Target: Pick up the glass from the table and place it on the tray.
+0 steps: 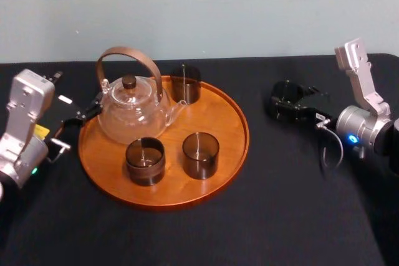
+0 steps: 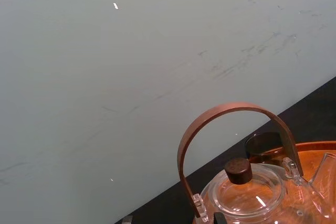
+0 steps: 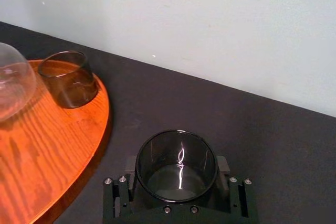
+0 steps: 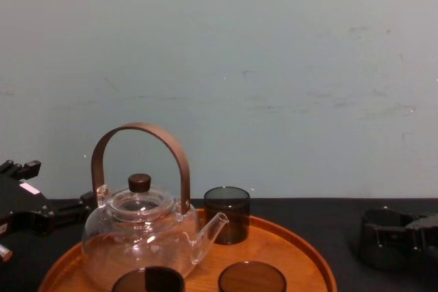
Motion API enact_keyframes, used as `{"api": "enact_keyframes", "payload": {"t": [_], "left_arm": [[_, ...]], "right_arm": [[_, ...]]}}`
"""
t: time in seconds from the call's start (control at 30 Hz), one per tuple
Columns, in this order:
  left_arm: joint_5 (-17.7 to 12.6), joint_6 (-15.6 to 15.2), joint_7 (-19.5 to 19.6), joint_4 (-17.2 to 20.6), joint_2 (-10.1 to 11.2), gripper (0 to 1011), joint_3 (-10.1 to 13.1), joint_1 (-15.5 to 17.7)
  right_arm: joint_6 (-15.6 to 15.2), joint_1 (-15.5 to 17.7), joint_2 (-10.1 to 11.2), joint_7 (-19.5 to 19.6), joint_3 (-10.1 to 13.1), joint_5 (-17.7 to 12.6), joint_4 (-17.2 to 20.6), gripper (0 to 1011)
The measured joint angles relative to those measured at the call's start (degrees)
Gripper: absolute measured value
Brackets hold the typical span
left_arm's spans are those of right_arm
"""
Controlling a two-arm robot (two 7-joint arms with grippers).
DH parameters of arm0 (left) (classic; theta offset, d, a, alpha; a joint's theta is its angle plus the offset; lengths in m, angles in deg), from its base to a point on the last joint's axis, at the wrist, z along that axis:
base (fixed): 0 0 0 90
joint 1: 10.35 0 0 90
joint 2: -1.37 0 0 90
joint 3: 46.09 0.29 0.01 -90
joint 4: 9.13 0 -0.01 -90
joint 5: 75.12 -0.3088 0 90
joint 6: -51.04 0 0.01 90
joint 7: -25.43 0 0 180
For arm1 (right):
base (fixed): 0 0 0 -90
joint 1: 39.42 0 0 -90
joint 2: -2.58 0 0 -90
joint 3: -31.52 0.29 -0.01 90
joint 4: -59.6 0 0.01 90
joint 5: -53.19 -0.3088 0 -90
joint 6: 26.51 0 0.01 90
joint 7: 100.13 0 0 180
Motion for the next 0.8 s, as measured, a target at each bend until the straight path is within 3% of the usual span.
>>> {"api": "enact_keyframes", "payload": {"t": [0.4,0.63,0.8], "left_arm": [[0.0,0.0,0.0,0.0,0.0,1001,0.0,0.0],[0.0,0.0,0.0,0.0,0.0,1001,0.0,0.0],[0.0,0.0,0.0,0.0,0.0,1001,0.0,0.0]], "right_arm": [[-1.6,3.3,1.7,-0.3,0.3,-1.0,7.6,900],[-3.1,5.1,2.6,-0.1,-0.8,-1.2,13.0,901],[-3.6,5.4,2.7,-0.1,-2.0,-1.1,14.8,901]]}}
